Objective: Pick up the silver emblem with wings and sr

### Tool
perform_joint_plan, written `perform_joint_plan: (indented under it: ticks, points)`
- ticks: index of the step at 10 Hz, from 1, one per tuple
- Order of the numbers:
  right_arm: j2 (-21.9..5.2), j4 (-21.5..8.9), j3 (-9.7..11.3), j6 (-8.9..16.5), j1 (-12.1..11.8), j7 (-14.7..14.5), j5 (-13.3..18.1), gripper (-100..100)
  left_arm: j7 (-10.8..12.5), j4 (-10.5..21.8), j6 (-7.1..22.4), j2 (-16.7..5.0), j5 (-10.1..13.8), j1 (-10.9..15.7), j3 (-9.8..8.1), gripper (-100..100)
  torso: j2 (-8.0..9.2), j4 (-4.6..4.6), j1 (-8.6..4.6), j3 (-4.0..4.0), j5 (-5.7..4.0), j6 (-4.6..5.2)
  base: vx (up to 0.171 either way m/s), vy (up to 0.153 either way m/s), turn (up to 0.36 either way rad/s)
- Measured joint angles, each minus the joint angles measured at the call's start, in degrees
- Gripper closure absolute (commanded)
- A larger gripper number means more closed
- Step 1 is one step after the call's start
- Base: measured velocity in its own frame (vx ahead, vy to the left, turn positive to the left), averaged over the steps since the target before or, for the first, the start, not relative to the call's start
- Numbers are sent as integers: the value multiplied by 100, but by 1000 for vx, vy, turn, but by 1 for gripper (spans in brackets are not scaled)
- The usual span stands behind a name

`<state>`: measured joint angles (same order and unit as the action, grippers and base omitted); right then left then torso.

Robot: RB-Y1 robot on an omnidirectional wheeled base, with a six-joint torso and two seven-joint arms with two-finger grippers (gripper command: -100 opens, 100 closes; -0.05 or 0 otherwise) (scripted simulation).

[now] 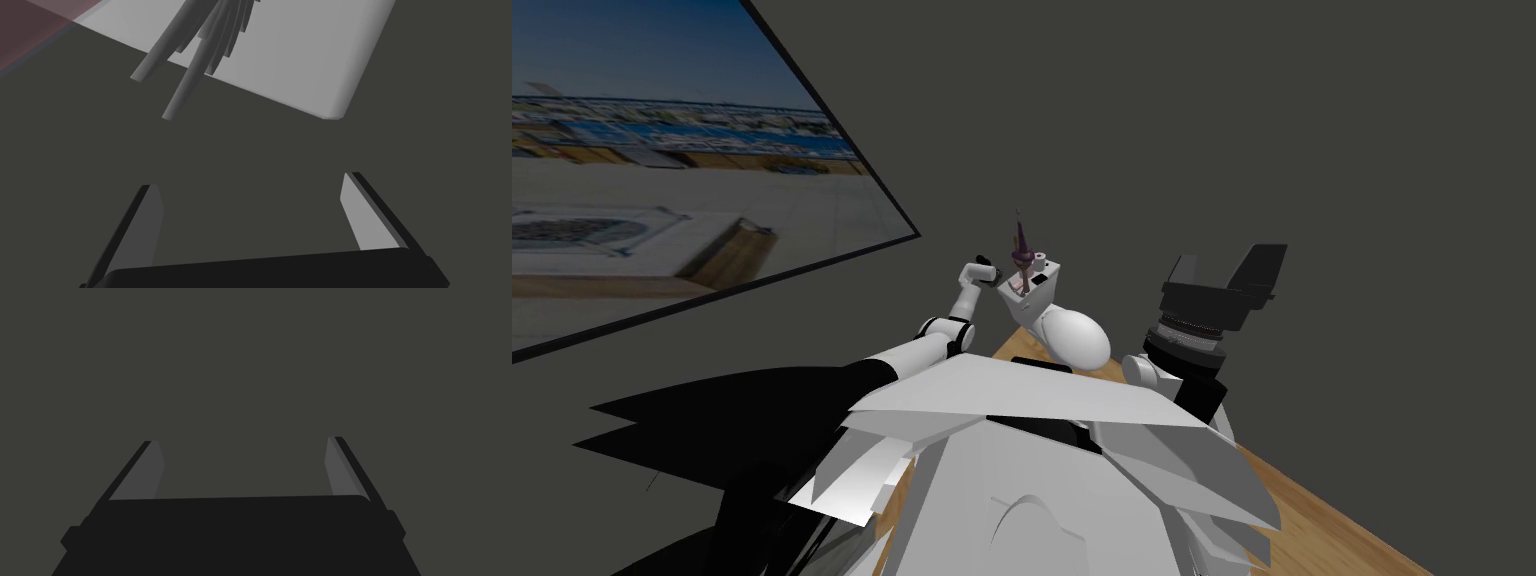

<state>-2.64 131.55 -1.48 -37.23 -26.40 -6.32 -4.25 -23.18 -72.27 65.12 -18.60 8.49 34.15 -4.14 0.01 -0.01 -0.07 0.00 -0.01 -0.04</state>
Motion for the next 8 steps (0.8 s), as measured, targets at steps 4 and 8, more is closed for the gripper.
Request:
perform_joint_plan:
  ticks: [4, 8]
  points:
    - [0, 0, 0, 0, 0, 0, 0, 0, -73, 601, 315, 83, -96, 459, -55, -100, 0, 0, -2, 0, 0, 0, 0, -18, -5]
    - [0, 0, 0, 0, 0, 0, 0, 0, -153, 1242, 603, 155, -176, 908, -118, -100, 1, 0, 0, 0, 0, -1, 2, -23, -11]
